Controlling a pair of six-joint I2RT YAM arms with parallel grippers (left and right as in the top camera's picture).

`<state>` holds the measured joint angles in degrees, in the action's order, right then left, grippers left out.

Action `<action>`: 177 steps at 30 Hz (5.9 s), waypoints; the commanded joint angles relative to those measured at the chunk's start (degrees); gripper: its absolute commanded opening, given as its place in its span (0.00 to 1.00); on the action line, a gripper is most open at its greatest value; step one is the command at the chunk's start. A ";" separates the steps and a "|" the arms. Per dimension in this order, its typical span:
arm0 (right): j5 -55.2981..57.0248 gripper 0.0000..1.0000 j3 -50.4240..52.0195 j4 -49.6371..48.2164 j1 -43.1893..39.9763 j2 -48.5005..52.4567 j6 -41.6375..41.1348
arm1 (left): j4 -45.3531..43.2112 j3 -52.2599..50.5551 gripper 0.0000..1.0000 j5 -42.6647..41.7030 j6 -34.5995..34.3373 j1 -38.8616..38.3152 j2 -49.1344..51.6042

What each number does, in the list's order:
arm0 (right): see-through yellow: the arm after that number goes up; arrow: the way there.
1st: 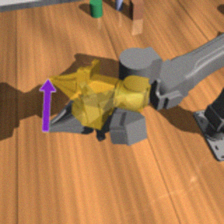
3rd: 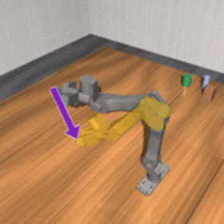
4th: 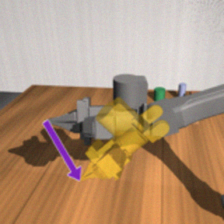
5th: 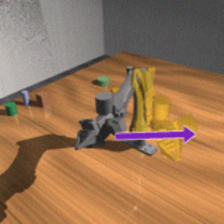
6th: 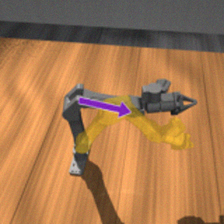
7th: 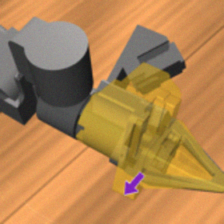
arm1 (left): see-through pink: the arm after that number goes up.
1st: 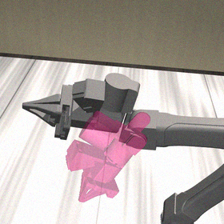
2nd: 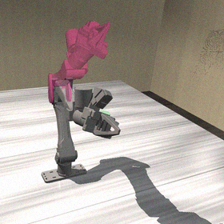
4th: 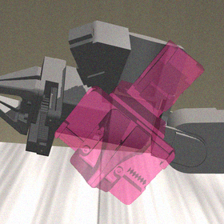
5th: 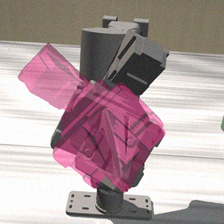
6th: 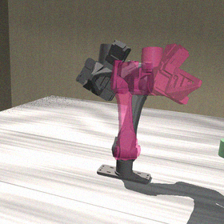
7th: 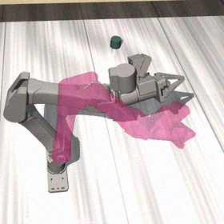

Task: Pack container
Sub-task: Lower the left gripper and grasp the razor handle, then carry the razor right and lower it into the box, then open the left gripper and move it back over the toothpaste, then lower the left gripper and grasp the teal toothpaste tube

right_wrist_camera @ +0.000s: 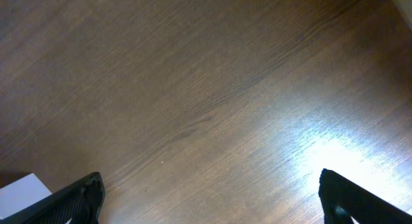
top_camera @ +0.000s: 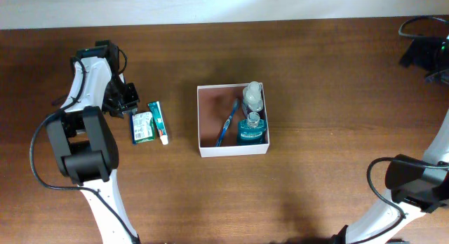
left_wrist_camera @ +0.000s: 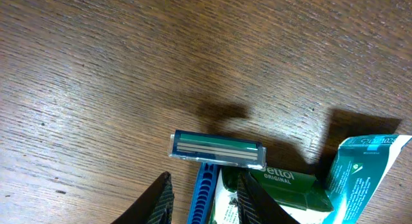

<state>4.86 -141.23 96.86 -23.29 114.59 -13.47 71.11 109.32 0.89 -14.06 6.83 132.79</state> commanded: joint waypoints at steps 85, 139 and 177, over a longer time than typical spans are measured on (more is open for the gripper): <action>-0.11 0.99 -0.74 -0.17 -0.37 -0.96 -0.28 | 12.57 27.61 0.00 -19.04 -3.21 -24.28 1.33; -0.11 0.99 -0.74 -0.15 -0.37 -0.96 -0.28 | 11.65 11.98 0.79 -8.37 -3.23 -4.59 1.36; -0.11 0.99 -0.74 -0.17 -0.37 -0.96 -0.28 | -3.08 -1.40 0.40 -5.09 -3.23 -10.21 1.36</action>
<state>4.86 -141.23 96.86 -23.29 114.59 -13.52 68.05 108.31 -4.45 -17.52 -3.68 133.97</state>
